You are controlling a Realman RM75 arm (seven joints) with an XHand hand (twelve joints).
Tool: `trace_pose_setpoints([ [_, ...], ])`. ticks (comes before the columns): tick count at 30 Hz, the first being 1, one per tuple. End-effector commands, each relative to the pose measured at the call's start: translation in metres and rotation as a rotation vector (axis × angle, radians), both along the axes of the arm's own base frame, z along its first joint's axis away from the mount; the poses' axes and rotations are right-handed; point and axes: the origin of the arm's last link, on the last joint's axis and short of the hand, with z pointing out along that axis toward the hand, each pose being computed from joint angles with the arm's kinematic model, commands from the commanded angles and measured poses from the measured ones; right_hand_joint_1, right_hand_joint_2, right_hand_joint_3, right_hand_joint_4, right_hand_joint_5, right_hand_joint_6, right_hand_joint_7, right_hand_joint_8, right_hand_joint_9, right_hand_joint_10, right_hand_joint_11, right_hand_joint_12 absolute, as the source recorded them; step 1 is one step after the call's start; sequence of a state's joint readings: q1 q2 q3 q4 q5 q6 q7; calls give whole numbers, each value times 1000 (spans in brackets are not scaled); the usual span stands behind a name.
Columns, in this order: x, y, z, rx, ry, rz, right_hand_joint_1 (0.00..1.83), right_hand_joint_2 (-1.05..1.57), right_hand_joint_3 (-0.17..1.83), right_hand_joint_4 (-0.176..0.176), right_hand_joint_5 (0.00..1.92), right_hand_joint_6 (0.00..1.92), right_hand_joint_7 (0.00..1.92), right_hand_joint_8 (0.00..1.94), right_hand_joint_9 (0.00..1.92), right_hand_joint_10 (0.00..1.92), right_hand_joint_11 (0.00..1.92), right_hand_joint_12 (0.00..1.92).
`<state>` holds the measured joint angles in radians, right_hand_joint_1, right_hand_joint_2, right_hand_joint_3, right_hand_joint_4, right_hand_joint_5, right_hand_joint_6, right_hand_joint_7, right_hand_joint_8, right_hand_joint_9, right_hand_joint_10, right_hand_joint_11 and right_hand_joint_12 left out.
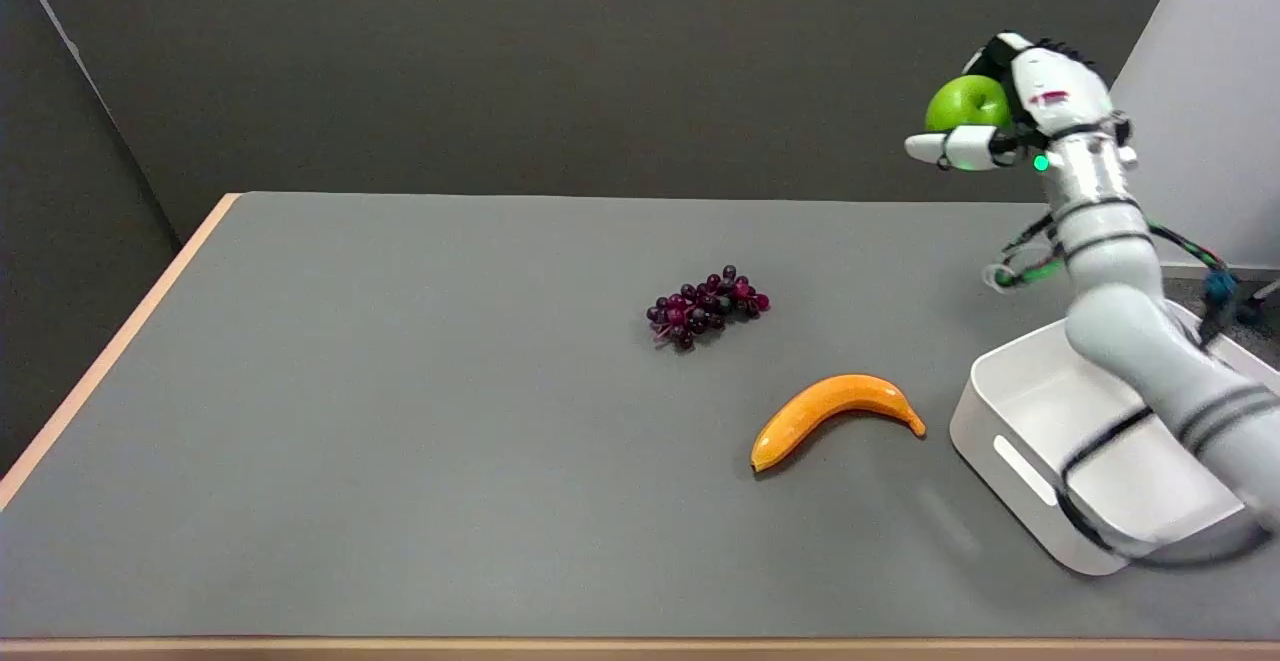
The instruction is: Place the green apple into the white box.
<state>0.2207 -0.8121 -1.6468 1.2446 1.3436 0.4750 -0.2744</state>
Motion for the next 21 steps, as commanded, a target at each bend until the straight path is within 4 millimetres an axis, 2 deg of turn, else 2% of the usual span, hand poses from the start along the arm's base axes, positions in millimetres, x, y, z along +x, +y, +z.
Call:
trace_pose_setpoints([
  [1,24,197,-50,-124,192,398,1341,1095,291,-143,594,1465,811,1331,775,1555,776,1921],
  [5,8,232,-58,-200,191,488,1341,1071,333,-140,607,1452,817,1334,782,1559,786,1921],
  [8,1,249,-70,-202,195,547,1341,1068,341,-138,608,1453,816,1337,781,1563,784,1921],
  [16,-8,282,-100,-157,188,648,1340,1068,345,-138,607,1456,813,1343,777,1571,769,1921],
  [21,-20,296,-107,-175,159,604,1340,1065,353,-138,608,1450,812,1349,773,1582,764,1921],
])
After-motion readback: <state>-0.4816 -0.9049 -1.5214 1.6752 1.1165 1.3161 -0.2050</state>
